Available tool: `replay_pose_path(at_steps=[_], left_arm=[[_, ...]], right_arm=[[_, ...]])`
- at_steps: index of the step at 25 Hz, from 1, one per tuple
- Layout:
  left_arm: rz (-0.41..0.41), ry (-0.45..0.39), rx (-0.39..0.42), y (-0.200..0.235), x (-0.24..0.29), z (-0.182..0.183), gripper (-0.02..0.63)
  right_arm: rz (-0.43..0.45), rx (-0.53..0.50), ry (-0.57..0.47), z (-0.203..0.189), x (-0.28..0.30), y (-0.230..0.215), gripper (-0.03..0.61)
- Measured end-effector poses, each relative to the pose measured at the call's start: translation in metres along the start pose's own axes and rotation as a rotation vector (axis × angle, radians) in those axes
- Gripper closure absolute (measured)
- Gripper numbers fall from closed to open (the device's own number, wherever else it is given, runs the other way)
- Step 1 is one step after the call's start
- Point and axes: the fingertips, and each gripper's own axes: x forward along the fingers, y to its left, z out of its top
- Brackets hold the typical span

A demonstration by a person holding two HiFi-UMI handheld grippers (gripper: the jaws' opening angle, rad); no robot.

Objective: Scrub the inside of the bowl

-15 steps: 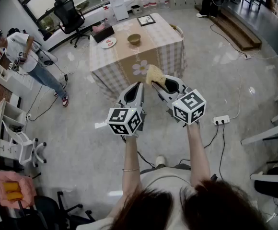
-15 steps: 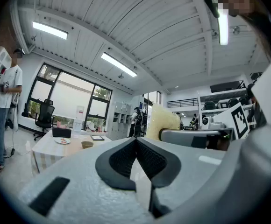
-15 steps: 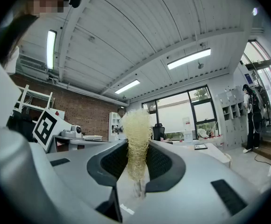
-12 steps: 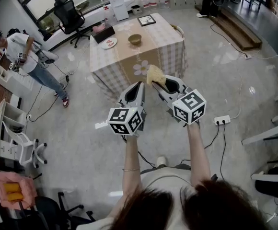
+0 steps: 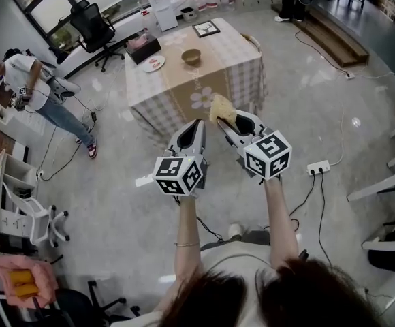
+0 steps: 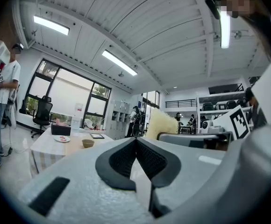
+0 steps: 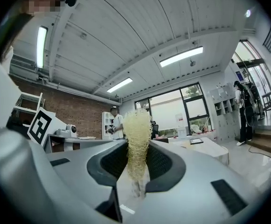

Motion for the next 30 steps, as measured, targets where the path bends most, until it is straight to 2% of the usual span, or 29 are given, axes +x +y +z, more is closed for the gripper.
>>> replay_pose_path(at_steps=[4,16,24,30], left_arm=[[-0.020,-0.015,0.002,0.008,-0.003,0.002,0.603],[-0.018,-0.014,-0.052,0.032,0.014,-0.002,0.603],[-0.005,-0.002,-0.052,0.061,0.039,-0.009,0.603],[0.011,0.017,-0.063,0.086,0.076,-0.009,0.603]], right_arm=[[-0.034,0.024,-0.014,-0.005,0.006,0.000,0.483],[-0.041,0.060,0.013,-0.012,0.024,-0.011,0.483],[-0.038,0.081,0.008,-0.020,0.057,-0.038,0.483],[-0.028,0.085,0.043,-0.024,0.091,-0.072,0.483]])
